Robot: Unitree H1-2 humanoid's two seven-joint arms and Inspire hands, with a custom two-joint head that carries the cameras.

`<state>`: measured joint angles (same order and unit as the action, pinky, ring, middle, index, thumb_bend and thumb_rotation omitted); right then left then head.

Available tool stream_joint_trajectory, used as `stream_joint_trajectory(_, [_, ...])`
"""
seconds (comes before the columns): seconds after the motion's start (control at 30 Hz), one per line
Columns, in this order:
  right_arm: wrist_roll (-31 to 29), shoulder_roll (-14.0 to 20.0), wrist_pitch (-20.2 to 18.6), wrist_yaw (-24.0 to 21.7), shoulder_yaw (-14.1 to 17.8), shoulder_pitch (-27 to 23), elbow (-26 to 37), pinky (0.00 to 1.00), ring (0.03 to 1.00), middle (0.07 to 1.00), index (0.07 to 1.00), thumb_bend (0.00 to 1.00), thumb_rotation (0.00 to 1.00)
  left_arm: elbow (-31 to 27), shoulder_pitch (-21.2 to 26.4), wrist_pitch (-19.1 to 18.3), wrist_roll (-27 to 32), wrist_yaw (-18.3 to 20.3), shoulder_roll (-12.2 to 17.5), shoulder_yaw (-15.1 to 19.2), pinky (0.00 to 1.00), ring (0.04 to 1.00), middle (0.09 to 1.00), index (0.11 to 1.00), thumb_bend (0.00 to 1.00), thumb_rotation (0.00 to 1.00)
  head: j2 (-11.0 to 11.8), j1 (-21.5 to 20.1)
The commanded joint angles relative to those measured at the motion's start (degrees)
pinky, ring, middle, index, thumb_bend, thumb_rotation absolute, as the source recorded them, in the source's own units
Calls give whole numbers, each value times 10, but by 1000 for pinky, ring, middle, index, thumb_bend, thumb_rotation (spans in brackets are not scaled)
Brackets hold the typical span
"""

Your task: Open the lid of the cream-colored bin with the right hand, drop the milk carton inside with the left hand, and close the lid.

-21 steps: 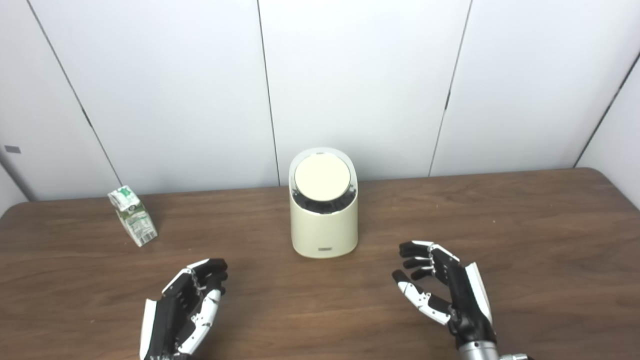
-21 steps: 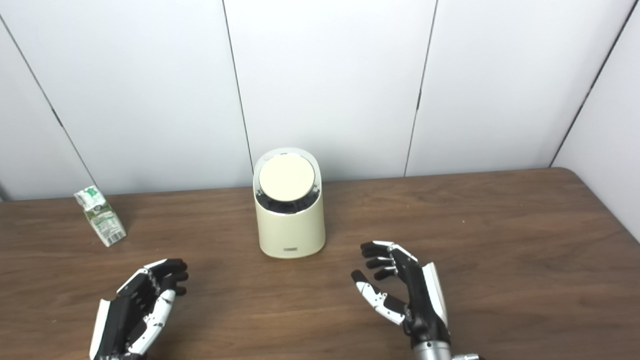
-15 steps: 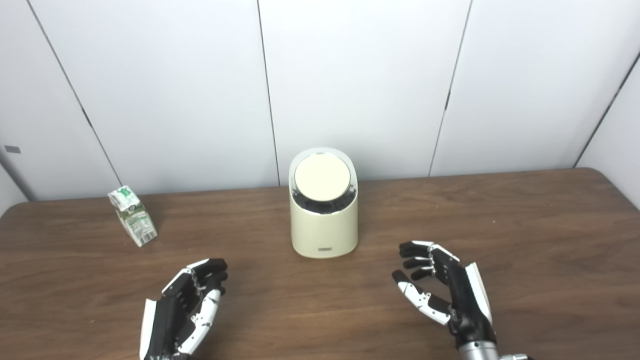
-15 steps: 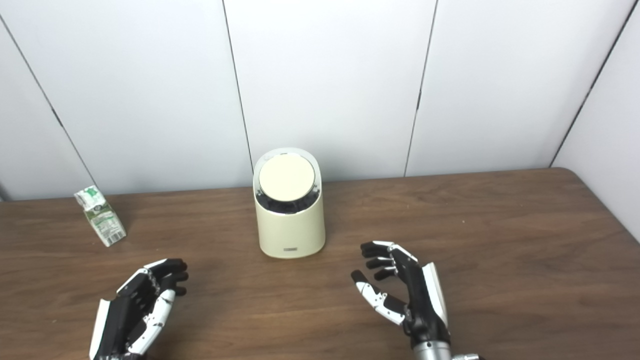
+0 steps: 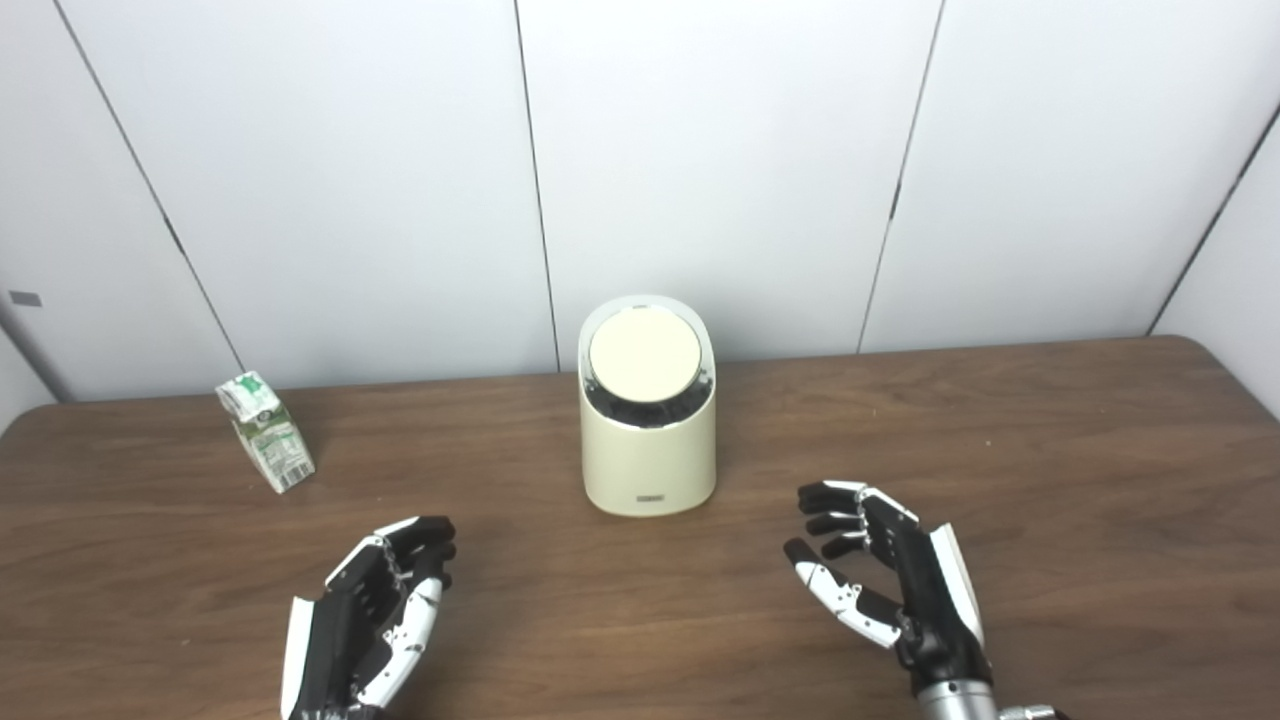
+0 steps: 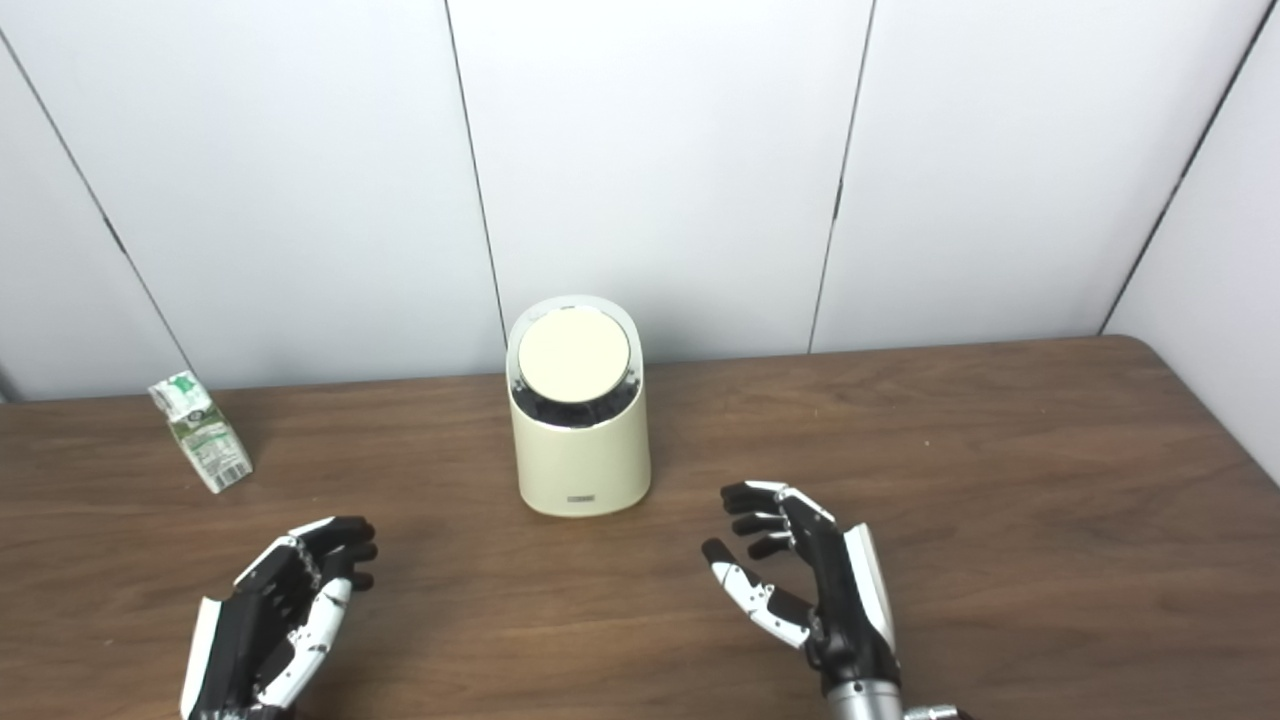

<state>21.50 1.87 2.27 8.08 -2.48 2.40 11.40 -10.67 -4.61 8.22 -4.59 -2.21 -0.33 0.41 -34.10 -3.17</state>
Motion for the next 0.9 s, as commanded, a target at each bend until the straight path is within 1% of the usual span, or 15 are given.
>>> stream_joint_trajectory(0.0, [3,10,-6,-14,-2,-32,27,639,757,782,781,426,645,0,20,21,-6,-7,-5,-2,594,680,700,700,252,345,0,0])
stream_joint_trajectory(0.07, [0,14,-21,-27,-2,-54,41,771,864,883,867,542,819,1,23,20,-9,-9,-6,-1,598,681,702,700,253,351,2,-1])
stream_joint_trajectory(0.1, [-1,17,-30,-33,-2,-69,48,816,899,919,902,570,864,1,23,20,-11,-10,-6,0,599,681,702,700,250,354,3,-1])
stream_joint_trajectory(0.17, [-1,25,-44,-43,2,-109,48,867,944,966,960,598,905,3,25,23,-12,-11,-6,0,602,683,705,702,250,371,4,-1])
stream_joint_trajectory(0.23, [0,31,-60,-47,8,-148,38,908,972,991,990,654,902,9,26,31,-9,-10,-5,0,600,683,705,702,258,384,5,-2])
stream_joint_trajectory(0.27, [0,34,-66,-47,10,-167,31,903,966,997,996,683,884,11,27,34,-8,-10,-4,0,601,684,704,702,265,388,5,-2])
stream_joint_trajectory(0.3, [1,36,-70,-47,11,-179,26,870,941,999,999,702,853,13,27,36,-8,-11,-4,-1,597,683,704,702,265,388,5,-2])
stream_joint_trajectory(0.33, [1,41,-75,-51,11,-195,20,861,937,1000,1000,709,831,14,27,38,-9,-11,-4,-1,595,683,703,702,266,387,5,-2])
stream_joint_trajectory(0.43, [14,52,-107,-67,5,-251,9,879,974,1000,1000,731,756,13,25,36,-10,-11,-6,-2,591,682,703,703,268,400,7,-1])
stream_joint_trajectory(0.5, [25,56,-118,-70,-3,-283,-8,924,994,1000,1000,762,706,12,25,36,-9,-11,-7,-2,587,678,700,701,267,404,7,-1])
stream_joint_trajectory(0.57, [49,57,-137,-72,-16,-312,-22,929,986,992,1000,784,683,9,23,33,-10,-11,-6,-4,586,675,698,700,266,394,4,0])
stream_joint_trajectory(0.63, [66,54,-160,-75,-27,-328,-26,896,972,995,1000,799,627,6,22,29,-13,-10,-6,-5,596,679,699,701,265,391,3,-1])
stream_joint_trajectory(0.73, [90,46,-196,-80,-44,-353,-38,877,984,1000,1000,812,533,3,20,28,-7,-5,-5,-8,604,682,703,702,260,373,2,0])
stream_joint_trajectory(0.8, [104,40,-224,-84,-53,-366,-45,878,997,1000,1000,819,458,2,19,26,-6,-5,-5,-9,601,682,704,701,260,367,2,1])
stream_joint_trajectory(0.87, [118,34,-242,-79,-62,-379,-60,897,1000,1000,1000,821,398,2,19,23,-5,-5,-6,-9,604,683,704,701,265,361,3,3])
